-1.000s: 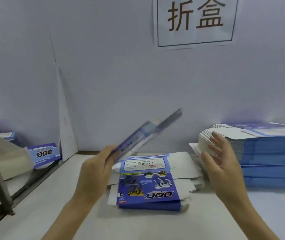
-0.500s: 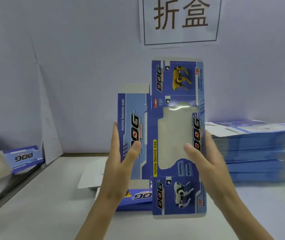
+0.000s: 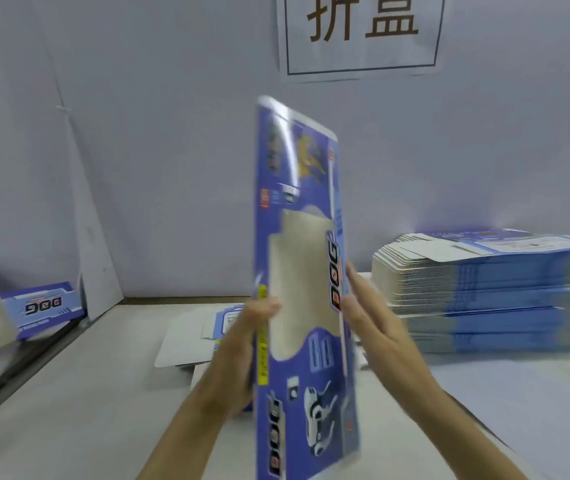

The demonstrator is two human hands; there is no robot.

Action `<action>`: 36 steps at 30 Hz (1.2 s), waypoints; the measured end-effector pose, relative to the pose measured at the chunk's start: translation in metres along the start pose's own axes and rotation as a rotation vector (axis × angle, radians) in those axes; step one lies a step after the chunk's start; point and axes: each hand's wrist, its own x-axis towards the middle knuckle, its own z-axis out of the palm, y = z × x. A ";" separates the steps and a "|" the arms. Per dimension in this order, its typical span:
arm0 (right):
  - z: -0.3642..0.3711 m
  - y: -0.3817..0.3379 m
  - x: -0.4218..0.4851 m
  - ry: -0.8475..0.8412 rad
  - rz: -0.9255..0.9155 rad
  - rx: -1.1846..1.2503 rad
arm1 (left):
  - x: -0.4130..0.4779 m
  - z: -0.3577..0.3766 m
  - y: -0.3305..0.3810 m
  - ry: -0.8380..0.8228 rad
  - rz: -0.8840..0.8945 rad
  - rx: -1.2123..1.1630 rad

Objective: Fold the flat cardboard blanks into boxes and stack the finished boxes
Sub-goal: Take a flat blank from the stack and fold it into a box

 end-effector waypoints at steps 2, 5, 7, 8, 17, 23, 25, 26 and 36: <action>-0.011 -0.005 0.004 0.033 0.050 0.126 | 0.000 -0.015 0.005 0.132 0.025 -0.053; -0.024 -0.012 0.006 0.031 0.127 0.095 | 0.001 -0.029 0.012 0.198 -0.011 0.052; -0.029 -0.011 0.006 0.045 0.158 0.108 | 0.001 -0.028 0.016 0.128 -0.032 0.086; -0.031 -0.009 0.006 0.078 0.167 0.149 | 0.002 -0.029 0.017 0.119 -0.033 0.112; -0.037 -0.011 0.008 0.001 0.227 0.269 | 0.002 -0.032 0.016 0.103 -0.061 0.162; -0.040 -0.012 0.008 -0.008 0.226 0.228 | 0.005 -0.027 0.010 0.145 -0.092 0.053; -0.042 -0.013 0.008 -0.044 0.265 0.193 | 0.007 -0.027 0.008 0.155 -0.085 0.081; -0.043 -0.015 0.008 -0.067 0.290 0.164 | 0.006 -0.027 0.008 0.149 -0.084 0.093; -0.039 -0.016 0.006 0.008 0.342 0.114 | 0.006 -0.024 0.002 0.174 -0.134 0.104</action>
